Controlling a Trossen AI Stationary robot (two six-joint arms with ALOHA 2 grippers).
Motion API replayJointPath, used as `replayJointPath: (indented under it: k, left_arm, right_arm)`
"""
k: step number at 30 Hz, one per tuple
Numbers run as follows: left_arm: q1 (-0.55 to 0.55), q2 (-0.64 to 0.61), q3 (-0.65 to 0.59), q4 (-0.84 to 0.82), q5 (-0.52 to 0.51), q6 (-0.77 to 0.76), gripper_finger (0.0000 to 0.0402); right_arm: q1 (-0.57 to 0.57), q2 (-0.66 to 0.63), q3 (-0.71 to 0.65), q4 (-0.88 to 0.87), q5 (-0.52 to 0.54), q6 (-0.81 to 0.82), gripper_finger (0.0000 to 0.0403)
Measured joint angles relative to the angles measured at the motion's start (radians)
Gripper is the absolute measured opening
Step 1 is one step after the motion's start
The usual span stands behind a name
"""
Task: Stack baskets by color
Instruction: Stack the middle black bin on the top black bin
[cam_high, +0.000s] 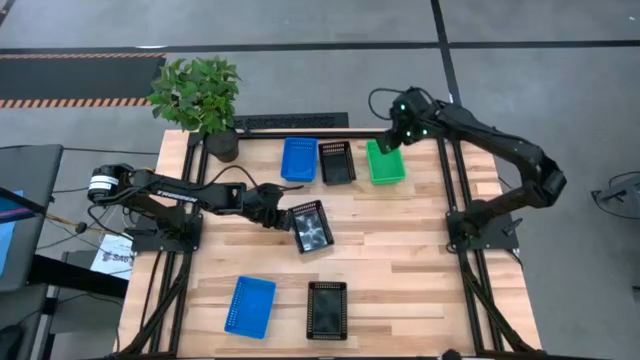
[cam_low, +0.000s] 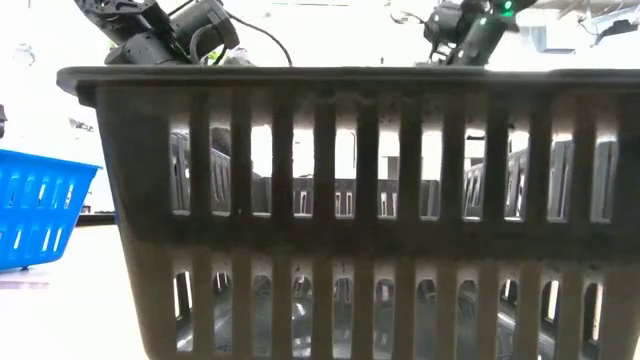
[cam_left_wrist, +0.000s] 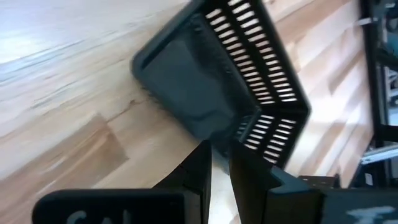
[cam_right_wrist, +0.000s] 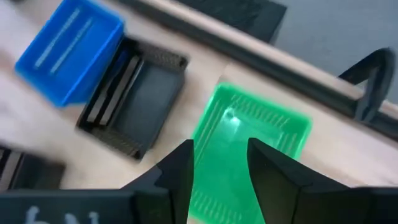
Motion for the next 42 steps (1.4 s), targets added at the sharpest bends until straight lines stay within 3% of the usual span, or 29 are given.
replayJointPath:
  k: [5,15,30,42]
  left_arm:
    - [0.0,0.0,0.0,0.026,0.02,0.0,0.0041]
    - [0.0,0.0,0.0,0.056,0.036,0.0,0.0041]
    - [-0.001,0.0,0.0,0.056,0.046,-0.014,0.0041]
    - [-0.001,0.0,0.0,0.059,0.067,-0.014,0.0041]
  right_arm:
    - [0.137,-0.021,-0.001,-0.067,0.005,0.03,0.0167]
    - [0.361,-0.012,-0.135,-0.056,0.174,0.129,0.0164]
    - [0.324,-0.012,-0.276,0.053,0.182,0.14,0.0159]
    - [0.354,-0.012,-0.278,0.058,0.194,0.133,0.0152]
